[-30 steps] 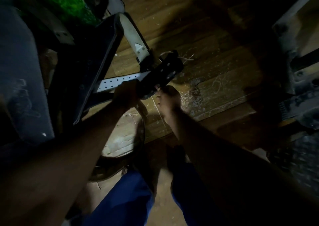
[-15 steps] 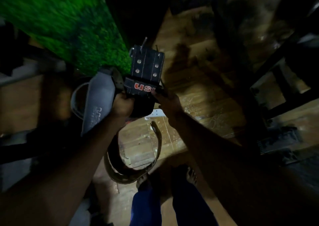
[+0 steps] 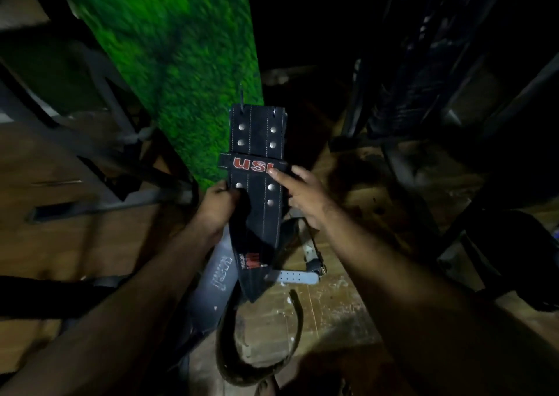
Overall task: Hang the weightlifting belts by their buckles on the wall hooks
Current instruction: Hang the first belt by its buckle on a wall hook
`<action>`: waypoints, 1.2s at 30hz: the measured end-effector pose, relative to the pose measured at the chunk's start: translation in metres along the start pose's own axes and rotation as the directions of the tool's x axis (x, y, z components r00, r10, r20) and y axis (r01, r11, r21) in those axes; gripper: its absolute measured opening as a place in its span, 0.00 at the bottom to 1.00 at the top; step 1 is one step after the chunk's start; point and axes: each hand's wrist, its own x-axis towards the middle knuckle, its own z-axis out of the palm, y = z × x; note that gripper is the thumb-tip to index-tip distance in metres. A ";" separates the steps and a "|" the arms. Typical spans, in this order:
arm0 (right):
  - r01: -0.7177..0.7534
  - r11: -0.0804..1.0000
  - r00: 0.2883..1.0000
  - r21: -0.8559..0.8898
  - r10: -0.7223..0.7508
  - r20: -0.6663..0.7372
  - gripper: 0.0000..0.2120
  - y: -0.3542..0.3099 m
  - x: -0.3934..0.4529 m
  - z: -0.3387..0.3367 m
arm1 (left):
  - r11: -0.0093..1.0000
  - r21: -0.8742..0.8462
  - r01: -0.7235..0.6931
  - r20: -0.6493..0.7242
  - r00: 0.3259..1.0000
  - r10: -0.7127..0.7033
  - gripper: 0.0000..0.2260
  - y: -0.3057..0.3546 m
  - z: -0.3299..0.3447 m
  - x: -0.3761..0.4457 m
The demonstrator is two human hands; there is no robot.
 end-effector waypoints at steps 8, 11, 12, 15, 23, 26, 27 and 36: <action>0.355 0.934 0.928 0.035 -0.357 0.105 0.19 -0.181 -0.056 0.083 | 0.960 -0.121 -0.252 0.056 0.964 0.260 0.11 0.183 -0.035 -0.069; 0.476 0.879 0.874 -0.021 -0.470 0.125 0.18 -0.248 -0.081 0.110 | 0.926 -0.115 -0.360 0.038 0.930 0.366 0.11 0.243 -0.045 -0.098; 0.504 0.863 0.859 -0.047 -0.494 0.135 0.18 -0.268 -0.088 0.118 | 0.914 -0.109 -0.392 0.041 0.916 0.398 0.12 0.259 -0.048 -0.106; 0.587 0.803 0.808 -0.100 -0.576 0.122 0.21 -0.316 -0.111 0.141 | 0.870 -0.114 -0.479 0.019 0.875 0.484 0.16 0.299 -0.057 -0.124; 0.774 0.624 0.633 0.106 -0.770 -0.082 0.13 -0.417 -0.140 0.170 | 0.662 -0.157 -0.733 -0.134 0.680 0.721 0.11 0.406 -0.043 -0.149; 0.803 0.589 0.597 0.092 -0.794 -0.114 0.14 -0.451 -0.139 0.166 | 0.582 -0.122 -0.804 -0.228 0.594 0.771 0.07 0.439 -0.025 -0.153; 0.809 0.581 0.588 0.095 -0.800 -0.117 0.14 -0.462 -0.139 0.163 | 0.556 -0.083 -0.827 -0.237 0.559 0.795 0.08 0.449 -0.021 -0.152; 0.919 0.374 0.394 0.123 -0.870 -0.296 0.13 -0.495 -0.149 0.159 | 0.435 0.142 -0.889 -0.378 0.357 0.854 0.20 0.459 -0.004 -0.152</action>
